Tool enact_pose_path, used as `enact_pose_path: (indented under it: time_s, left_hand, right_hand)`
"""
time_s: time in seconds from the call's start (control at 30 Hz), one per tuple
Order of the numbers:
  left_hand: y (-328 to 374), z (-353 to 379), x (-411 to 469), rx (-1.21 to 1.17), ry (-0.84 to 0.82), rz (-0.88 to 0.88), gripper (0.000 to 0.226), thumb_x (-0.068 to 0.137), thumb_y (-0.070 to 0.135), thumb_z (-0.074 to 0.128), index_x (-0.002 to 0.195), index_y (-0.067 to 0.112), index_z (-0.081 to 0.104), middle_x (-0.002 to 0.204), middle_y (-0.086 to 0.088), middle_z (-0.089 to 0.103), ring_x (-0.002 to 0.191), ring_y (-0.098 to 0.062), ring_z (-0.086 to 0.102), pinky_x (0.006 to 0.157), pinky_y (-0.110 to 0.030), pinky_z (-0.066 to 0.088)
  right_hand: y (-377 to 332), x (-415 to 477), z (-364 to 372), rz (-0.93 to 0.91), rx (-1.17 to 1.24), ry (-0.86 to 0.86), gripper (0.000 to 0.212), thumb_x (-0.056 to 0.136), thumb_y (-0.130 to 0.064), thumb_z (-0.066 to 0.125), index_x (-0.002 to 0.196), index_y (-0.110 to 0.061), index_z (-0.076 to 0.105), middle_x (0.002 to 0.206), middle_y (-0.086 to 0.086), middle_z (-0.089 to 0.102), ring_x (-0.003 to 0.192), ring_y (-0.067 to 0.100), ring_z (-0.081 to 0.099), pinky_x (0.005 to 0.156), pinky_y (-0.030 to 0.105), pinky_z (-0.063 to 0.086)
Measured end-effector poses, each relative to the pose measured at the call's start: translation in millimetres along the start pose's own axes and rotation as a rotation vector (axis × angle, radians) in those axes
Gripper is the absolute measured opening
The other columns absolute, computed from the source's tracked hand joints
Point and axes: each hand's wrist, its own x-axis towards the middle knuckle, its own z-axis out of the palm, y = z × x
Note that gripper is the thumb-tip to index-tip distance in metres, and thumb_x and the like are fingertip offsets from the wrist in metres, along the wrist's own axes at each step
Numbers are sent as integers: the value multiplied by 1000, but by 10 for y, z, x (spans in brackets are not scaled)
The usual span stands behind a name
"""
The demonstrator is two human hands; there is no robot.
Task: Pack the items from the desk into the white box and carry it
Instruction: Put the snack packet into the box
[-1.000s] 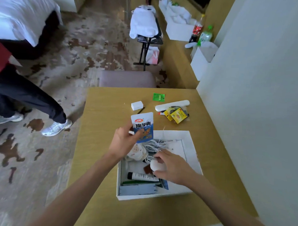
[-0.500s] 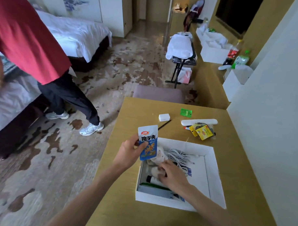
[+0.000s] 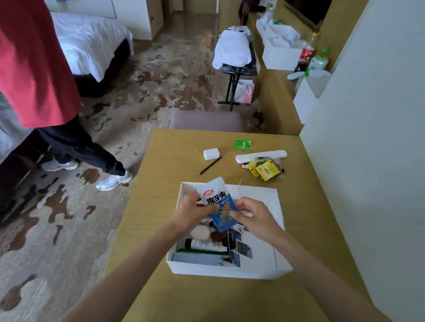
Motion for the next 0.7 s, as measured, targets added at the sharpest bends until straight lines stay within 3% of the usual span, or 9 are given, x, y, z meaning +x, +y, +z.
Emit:
enact_pose_path:
  time_s: [0.07, 0.17, 0.27, 0.37, 0.43, 0.53, 0.7]
  left_hand:
    - [-58, 4, 22, 41, -69, -15, 15, 77, 19, 76, 88, 19, 65, 89, -5, 73, 82, -21, 70, 65, -34, 59]
    - [-125, -70, 41, 143, -52, 46, 19, 81, 16, 73, 93, 17, 59, 95, -8, 65, 86, -17, 63, 67, -29, 54]
    - [-182, -197, -2, 706, 107, 262, 19, 84, 12, 65, 102, 14, 60, 109, -2, 60, 102, -18, 53, 77, -36, 51]
    - [-206, -305, -49, 999, 196, 453, 19, 83, 9, 61, 101, 12, 61, 119, -4, 58, 110, -24, 50, 64, -38, 53]
    - [-240, -359, -43, 1051, 245, 445, 20, 84, 10, 59, 105, 13, 59, 131, -7, 52, 118, -26, 46, 67, -37, 54]
    - [-345, -443, 5, 1019, 219, 332, 33, 88, 14, 53, 121, 15, 49, 143, -5, 40, 127, -25, 37, 85, -41, 51]
    - [-472, -562, 115, 942, 89, 211, 54, 93, 18, 44, 143, 18, 24, 146, -4, 37, 123, -28, 46, 85, -47, 52]
  right_hand:
    - [70, -66, -86, -21, -38, -50, 3, 91, -11, 64, 92, -13, 63, 99, 0, 69, 89, 8, 66, 81, 19, 52]
    - [203, -124, -160, -51, -184, -111, 16, 93, -8, 60, 88, -23, 56, 83, -8, 60, 73, 0, 55, 68, 15, 44]
    - [322, -96, -77, -29, -308, -170, 7, 94, -11, 58, 91, -18, 59, 84, -5, 62, 75, 8, 57, 65, 23, 42]
    - [329, 25, 118, -38, -351, -168, 8, 95, -12, 56, 98, -14, 63, 92, 0, 66, 82, 14, 60, 66, 26, 46]
    - [294, 120, 251, -44, -393, -198, 14, 96, -12, 54, 104, -12, 65, 99, 4, 68, 87, 15, 62, 70, 29, 50]
    - [256, 232, 418, -60, -428, -263, 20, 96, -16, 56, 112, -17, 68, 101, 1, 71, 81, 9, 62, 67, 26, 49]
    - [283, 291, 487, -200, -696, -268, 30, 95, -19, 56, 124, -17, 63, 108, 5, 62, 98, 20, 57, 82, 35, 49]
